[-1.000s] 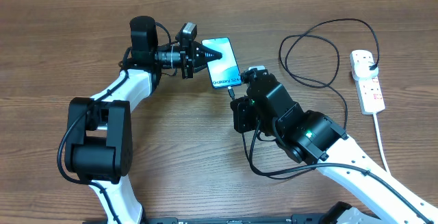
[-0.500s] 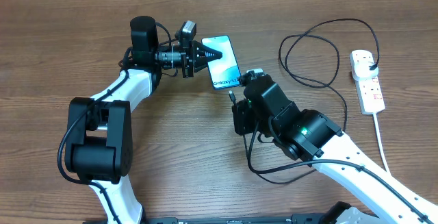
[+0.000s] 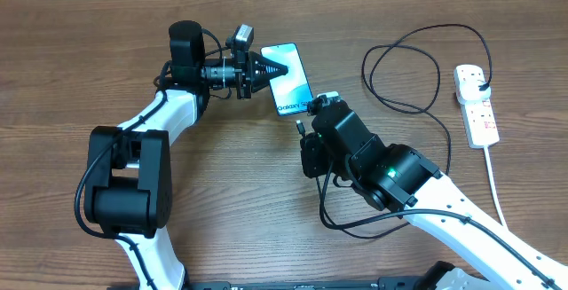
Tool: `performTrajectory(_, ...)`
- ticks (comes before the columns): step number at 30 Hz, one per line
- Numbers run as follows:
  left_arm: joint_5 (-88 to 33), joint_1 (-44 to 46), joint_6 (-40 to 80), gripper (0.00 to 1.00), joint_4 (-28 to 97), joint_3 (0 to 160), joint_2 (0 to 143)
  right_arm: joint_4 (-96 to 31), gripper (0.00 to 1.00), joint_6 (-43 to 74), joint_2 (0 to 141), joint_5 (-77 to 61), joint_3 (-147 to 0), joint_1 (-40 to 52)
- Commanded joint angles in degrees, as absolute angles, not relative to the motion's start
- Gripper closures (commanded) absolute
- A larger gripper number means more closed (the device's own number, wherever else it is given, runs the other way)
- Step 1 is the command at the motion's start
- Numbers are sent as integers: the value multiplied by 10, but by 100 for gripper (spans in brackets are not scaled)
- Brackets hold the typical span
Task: Plug charger to phone and switch on socket
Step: 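Align the USB-C plug under the phone port with the right gripper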
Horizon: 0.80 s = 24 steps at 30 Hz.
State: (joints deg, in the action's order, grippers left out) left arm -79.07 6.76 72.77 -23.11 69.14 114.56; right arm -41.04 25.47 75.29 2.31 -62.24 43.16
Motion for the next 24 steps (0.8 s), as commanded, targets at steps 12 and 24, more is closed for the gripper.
performTrajectory(12,-826,72,724,96,-234,706,1148,-390,96,251,752,36,-638,434)
performTrajectory(24,-839,72,755,96,-234,706,1148,-382,96,251,756,36,-638,434)
